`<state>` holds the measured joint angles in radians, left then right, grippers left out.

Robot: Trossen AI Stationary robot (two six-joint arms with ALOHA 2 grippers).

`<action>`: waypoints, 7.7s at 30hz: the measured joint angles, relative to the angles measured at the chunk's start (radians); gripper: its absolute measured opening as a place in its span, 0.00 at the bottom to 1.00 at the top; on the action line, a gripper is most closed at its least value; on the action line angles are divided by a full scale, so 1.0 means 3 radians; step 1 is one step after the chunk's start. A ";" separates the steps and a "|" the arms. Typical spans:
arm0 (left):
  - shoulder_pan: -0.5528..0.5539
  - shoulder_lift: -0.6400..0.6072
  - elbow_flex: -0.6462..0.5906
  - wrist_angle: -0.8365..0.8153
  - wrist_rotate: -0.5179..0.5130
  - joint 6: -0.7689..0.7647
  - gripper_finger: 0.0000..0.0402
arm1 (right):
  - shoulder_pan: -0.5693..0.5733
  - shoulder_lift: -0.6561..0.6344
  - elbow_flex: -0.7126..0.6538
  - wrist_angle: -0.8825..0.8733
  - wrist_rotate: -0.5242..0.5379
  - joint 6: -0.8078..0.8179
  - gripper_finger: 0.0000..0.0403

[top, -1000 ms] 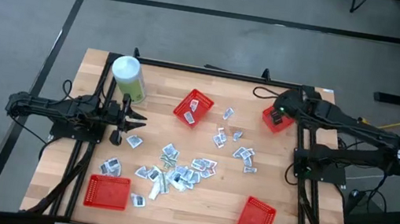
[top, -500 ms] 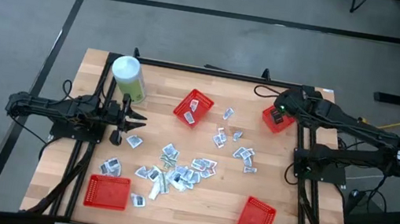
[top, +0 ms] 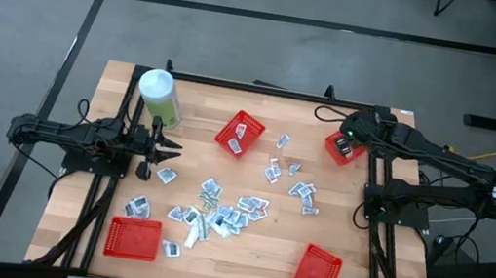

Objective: Pick & Place First Aid Supplies
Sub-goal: Put the green bandage into the red container, then put the orange ointment pack into the red container

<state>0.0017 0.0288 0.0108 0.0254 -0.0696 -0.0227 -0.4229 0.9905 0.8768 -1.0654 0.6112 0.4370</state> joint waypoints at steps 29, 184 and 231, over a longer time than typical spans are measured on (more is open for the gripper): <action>0.0000 0.0000 -0.0001 0.0000 -0.0001 0.0000 0.22 | 0.0548 0.0312 0.0000 0.1134 -0.1342 0.0162 0.30; 0.0000 0.0000 0.0000 0.0000 0.0000 0.0000 0.22 | 0.1112 0.2427 0.0492 0.3057 -0.1901 -0.2420 0.38; 0.0000 0.0001 0.0000 0.0000 0.0000 0.0000 0.22 | 0.0608 0.2950 0.0498 0.3149 -0.2575 -0.2528 0.02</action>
<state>0.0017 0.0292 0.0109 0.0254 -0.0696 -0.0227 -0.2405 1.8755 1.0264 -0.1207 -0.1612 -0.3214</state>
